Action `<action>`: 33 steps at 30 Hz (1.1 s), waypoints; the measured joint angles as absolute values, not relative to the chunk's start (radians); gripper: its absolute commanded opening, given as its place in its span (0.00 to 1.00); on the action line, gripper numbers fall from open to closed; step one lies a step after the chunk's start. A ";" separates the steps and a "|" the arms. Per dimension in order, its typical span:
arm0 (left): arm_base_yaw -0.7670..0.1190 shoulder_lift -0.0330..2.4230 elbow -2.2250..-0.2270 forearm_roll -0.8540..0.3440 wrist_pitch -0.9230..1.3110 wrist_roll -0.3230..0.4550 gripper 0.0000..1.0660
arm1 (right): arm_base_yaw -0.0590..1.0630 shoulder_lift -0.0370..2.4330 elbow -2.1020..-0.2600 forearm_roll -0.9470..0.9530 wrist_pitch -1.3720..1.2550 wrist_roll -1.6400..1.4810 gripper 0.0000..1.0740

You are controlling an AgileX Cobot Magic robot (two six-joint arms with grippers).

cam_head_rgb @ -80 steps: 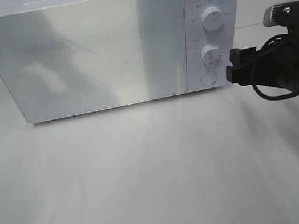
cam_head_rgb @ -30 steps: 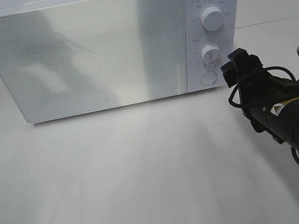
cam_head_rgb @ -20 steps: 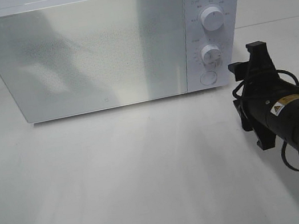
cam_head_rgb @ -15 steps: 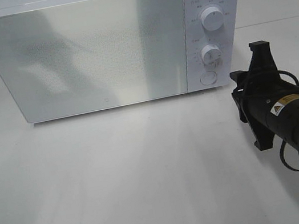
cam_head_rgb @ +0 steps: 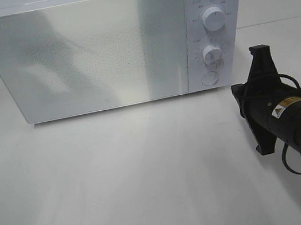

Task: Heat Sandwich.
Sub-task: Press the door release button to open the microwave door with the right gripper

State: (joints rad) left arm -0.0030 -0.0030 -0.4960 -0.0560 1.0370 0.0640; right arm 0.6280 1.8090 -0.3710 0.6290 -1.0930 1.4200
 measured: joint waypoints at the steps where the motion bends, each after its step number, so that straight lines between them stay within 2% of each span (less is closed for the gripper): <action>1: -0.003 -0.003 -0.496 -0.056 1.037 0.064 0.95 | 0.628 1.809 -0.371 0.625 -1.085 1.421 0.01; 9: -0.003 -0.003 -0.496 -0.056 1.037 0.064 0.95 | 0.620 1.809 -0.377 0.613 -1.032 1.424 0.00; 17: -0.003 -0.003 -0.496 -0.056 1.037 0.064 0.95 | 0.517 1.810 -0.455 0.479 -0.903 1.430 0.00; 33: -0.003 -0.003 -0.496 -0.056 1.037 0.064 0.95 | 0.427 1.922 -0.591 0.363 -0.842 1.430 0.00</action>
